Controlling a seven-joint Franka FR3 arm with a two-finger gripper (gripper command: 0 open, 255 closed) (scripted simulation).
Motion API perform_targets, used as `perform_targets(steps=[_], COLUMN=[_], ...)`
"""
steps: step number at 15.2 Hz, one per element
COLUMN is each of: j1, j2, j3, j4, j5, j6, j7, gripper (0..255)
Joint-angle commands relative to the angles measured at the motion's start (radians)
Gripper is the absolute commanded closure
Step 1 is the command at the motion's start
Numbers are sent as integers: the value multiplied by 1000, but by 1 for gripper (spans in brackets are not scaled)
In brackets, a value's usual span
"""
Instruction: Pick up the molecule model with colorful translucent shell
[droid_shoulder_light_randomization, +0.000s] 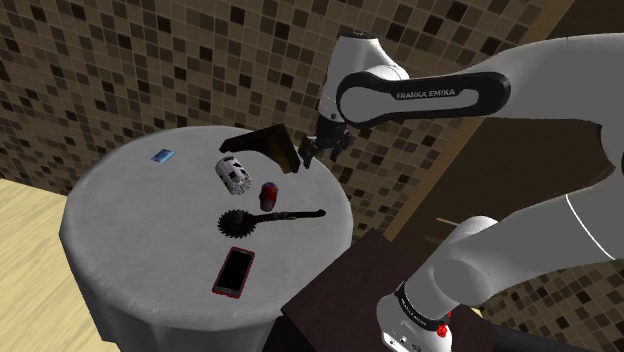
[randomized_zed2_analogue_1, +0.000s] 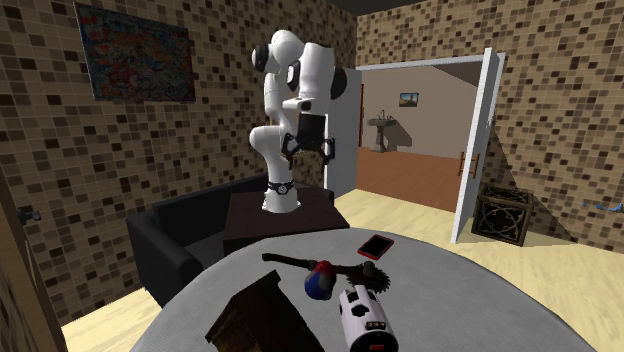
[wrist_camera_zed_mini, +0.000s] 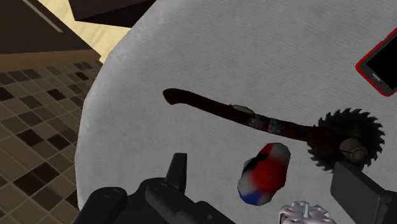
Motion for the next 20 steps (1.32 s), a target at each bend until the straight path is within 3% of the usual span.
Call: perform_targets(steps=[1,10,18,20], j1=[-7,-31,-3,0], j2=[79,439,766,779], j3=[19,55,18,15], j4=[11,136,337,339], j5=[-11,-115,-212,-217], j6=[59,241,320,331], j7=[53,278,453,458], gripper=[0,0,0,0])
